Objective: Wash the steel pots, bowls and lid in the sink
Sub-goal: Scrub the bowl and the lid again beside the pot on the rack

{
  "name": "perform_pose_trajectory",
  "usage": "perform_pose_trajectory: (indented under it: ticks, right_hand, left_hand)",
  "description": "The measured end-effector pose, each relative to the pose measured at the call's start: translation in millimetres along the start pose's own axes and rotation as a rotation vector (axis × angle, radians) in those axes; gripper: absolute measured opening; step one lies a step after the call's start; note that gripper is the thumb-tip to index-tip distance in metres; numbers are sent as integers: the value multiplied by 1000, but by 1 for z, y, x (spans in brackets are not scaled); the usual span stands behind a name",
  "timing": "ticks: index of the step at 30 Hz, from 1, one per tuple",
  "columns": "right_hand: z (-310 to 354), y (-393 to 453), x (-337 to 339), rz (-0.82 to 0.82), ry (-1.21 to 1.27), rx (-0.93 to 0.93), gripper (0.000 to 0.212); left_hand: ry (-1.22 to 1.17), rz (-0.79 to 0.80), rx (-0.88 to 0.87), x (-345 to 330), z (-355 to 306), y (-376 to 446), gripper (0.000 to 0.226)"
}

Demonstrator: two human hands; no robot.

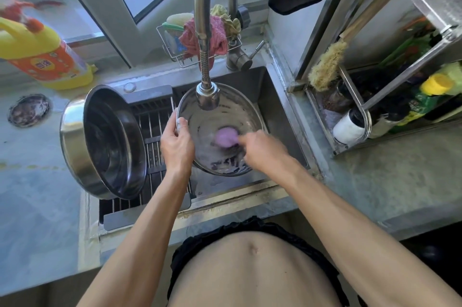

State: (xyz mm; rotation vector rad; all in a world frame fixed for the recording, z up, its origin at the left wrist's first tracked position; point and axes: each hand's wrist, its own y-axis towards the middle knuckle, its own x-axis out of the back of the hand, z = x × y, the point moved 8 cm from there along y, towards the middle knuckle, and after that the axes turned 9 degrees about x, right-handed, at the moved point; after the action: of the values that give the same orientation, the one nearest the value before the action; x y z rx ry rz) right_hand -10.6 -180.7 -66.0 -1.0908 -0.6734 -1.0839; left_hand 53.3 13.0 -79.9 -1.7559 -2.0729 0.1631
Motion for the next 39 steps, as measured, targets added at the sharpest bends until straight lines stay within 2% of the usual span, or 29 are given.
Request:
perform_pose_trajectory:
  ticks: [2, 3, 6, 9, 12, 14, 18, 22, 24, 26, 28, 31, 33, 35, 37, 39]
  right_hand:
    - [14, -5, -11, 102, 65, 91, 37]
    - [8, -4, -9, 100, 51, 77, 36]
    - [-31, 1, 16, -49, -137, -53, 47]
    - [-20, 5, 26, -122, -282, 48, 49]
    - [-1, 18, 29, -148, -428, 137, 47]
    - [-10, 22, 24, -74, -431, 42, 42]
    - [-27, 9, -3, 111, -137, -131, 34]
    - [-5, -1, -22, 288, 282, -112, 38]
    - [7, -5, -20, 278, 554, -100, 41]
    - [16, -6, -18, 272, 638, -60, 40]
    - [17, -4, -13, 297, 416, -30, 38]
    - [2, -5, 10, 283, -171, -137, 35]
    - [-4, -8, 15, 284, -305, -177, 36]
    - [8, -3, 7, 325, -215, -60, 33]
    - [27, -1, -5, 346, 28, 108, 32]
    - [39, 6, -4, 222, 300, 165, 33]
  left_hand:
    - [-6, -15, 9, 3, 1, 1, 37]
    - [-16, -22, 14, 7, 1, 2, 37]
    - [-7, 8, 0, 11, -4, 0, 38]
    - [135, 134, -27, -3, -12, -3, 38]
    - [254, 243, -26, -18, -12, 0, 36]
    - [245, 217, -30, -14, -16, 5, 37]
    - [173, 40, -92, -3, -25, 8, 40]
    - [29, -73, -60, 2, -2, 4, 40]
    - [-79, -92, -39, 3, 7, -1, 41]
    - [-131, -80, -28, -1, 10, -3, 41]
    - [-138, -66, -25, -1, 11, -6, 41]
    - [-104, -35, -68, 2, 13, -5, 41]
    - [-44, 12, -93, -4, 14, -5, 42]
    - [-14, 8, -60, -7, 17, -2, 42]
    - [-49, -19, -17, -7, 21, -2, 41]
    - [-141, -53, 75, -6, 29, -3, 39]
